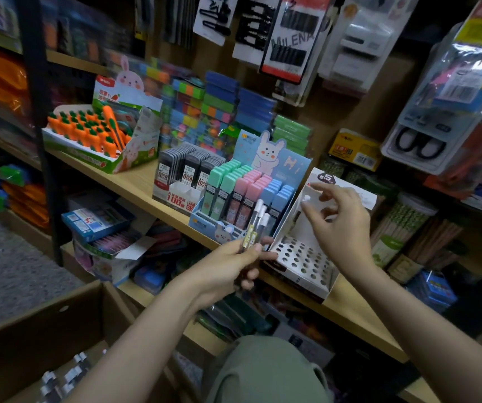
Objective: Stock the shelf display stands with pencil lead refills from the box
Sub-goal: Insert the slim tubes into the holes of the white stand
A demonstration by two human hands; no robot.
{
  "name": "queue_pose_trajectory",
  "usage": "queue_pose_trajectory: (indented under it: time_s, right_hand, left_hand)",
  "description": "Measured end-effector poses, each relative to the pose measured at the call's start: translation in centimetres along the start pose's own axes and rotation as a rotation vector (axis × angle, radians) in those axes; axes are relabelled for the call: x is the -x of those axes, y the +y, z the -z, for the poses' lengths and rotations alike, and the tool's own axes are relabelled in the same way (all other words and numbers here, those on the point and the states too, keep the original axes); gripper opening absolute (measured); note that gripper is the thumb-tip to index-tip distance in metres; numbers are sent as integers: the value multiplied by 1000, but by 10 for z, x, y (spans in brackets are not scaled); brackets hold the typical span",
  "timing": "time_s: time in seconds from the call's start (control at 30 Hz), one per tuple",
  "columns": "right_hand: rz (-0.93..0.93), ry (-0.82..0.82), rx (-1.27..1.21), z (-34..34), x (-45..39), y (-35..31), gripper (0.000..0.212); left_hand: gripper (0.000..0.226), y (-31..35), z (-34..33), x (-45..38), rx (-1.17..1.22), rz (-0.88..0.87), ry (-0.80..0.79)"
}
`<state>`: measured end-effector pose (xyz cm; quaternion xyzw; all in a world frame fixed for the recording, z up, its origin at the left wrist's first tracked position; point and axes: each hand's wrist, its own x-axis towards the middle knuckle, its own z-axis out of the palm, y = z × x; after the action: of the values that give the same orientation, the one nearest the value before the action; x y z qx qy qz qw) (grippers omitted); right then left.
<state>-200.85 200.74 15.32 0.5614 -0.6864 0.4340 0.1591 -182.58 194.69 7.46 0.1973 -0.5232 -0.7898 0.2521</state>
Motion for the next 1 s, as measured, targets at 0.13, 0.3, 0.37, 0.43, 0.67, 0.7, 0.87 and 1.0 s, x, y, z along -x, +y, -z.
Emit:
queue_pose_trajectory:
  time_s: [0.13,0.3,0.37,0.43,0.67,0.7,0.87,1.0]
  right_hand:
    - [-46,-197,-149,13,8,-18,20]
    - [-172,-346,-346,4,20,-37,24]
    - [-236,-331,-435,4,20,-37,23]
    - [-285,-303,-460,6,19,-35,24]
    - [-265,-375,-448,9,22,-32,24]
    - [-266,-395,-482,11,22,-32,25]
    - [-118,-144,-280,34,2,-19,28]
    - [25,-71,-106,40,-4,-10,25]
  left_hand:
    - [33,7,5,4,133,-8,-145]
    - [42,10,-9,11,48,-13,-204]
    - [40,10,-11,13,30,-8,-206]
    - [37,11,-11,14,33,-19,-162]
    - [36,3,-10,14,19,-31,-103]
    - [36,3,-11,13,36,-33,-109]
    - [25,-4,-11,4,-247,-148,130]
    - [23,-11,-12,2,-444,-189,155]
